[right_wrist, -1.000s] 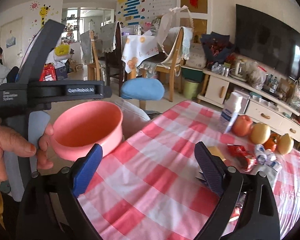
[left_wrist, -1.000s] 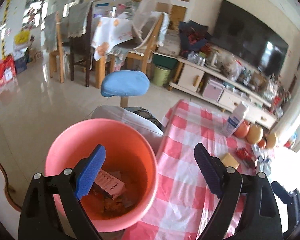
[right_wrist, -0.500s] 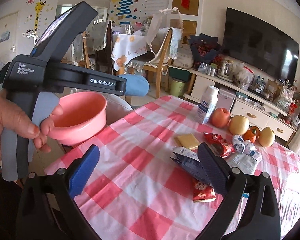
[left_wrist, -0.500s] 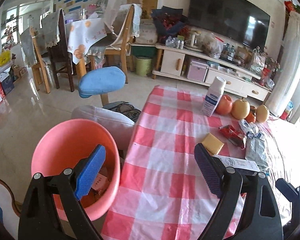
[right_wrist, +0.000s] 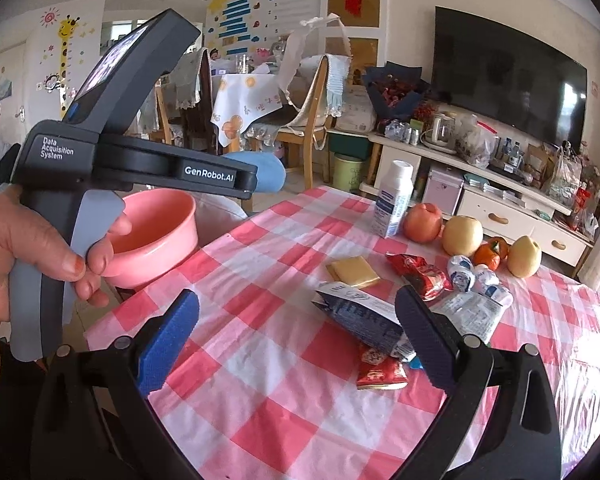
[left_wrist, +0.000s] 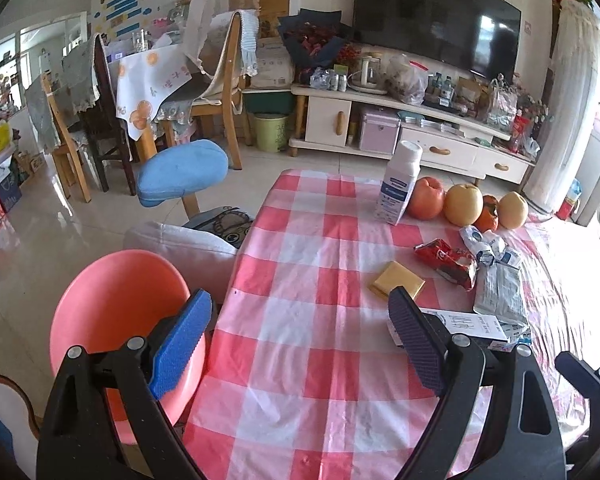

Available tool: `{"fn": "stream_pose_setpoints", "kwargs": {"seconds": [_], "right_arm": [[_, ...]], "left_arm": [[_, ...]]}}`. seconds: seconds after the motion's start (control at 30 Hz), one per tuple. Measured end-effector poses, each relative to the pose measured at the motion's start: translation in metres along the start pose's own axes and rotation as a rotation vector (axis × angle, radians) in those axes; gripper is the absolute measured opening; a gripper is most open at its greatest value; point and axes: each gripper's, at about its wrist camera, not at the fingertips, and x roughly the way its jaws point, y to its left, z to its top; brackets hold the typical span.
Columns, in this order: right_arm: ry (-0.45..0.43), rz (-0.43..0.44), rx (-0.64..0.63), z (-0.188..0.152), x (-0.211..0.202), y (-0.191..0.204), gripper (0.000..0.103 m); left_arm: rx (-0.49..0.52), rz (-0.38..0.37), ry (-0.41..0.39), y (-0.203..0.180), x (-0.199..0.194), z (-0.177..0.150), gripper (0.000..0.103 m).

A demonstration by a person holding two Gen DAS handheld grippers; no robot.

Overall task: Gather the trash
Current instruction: 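Move both open tools back over the table items, then grasp the yellow square pad with the left tool while the right tool grasps the silver wrapper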

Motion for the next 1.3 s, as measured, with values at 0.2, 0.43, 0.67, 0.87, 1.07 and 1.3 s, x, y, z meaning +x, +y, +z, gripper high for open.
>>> {"fn": "stream_pose_setpoints", "kwargs": {"seconds": [0.2,0.43,0.67,0.87,1.07,1.3], "right_arm": [[-0.009,0.000,0.044,-0.001,-0.009,-0.024,0.099],[-0.016,-0.034,0.103,-0.003,-0.020,-0.062,0.099],[-0.032,-0.078,0.207,-0.008,-0.034,-0.114,0.099],[-0.024,-0.123,0.269,-0.014,-0.040,-0.151,0.099],[0.026,-0.172,0.350,-0.028,-0.033,-0.194,0.099],[0.095,-0.160,0.458,-0.050,-0.016,-0.229,0.099]], "left_arm": [[0.025,-0.013,0.008,-0.022,0.004,0.002,0.089],[0.045,-0.070,0.017,-0.044,0.006,0.003,0.089],[0.069,-0.113,0.026,-0.066,0.009,0.001,0.089],[0.071,-0.173,0.059,-0.084,0.015,-0.001,0.089],[0.042,-0.220,0.113,-0.095,0.026,-0.003,0.089],[0.036,-0.176,0.179,-0.098,0.060,0.009,0.089]]}}
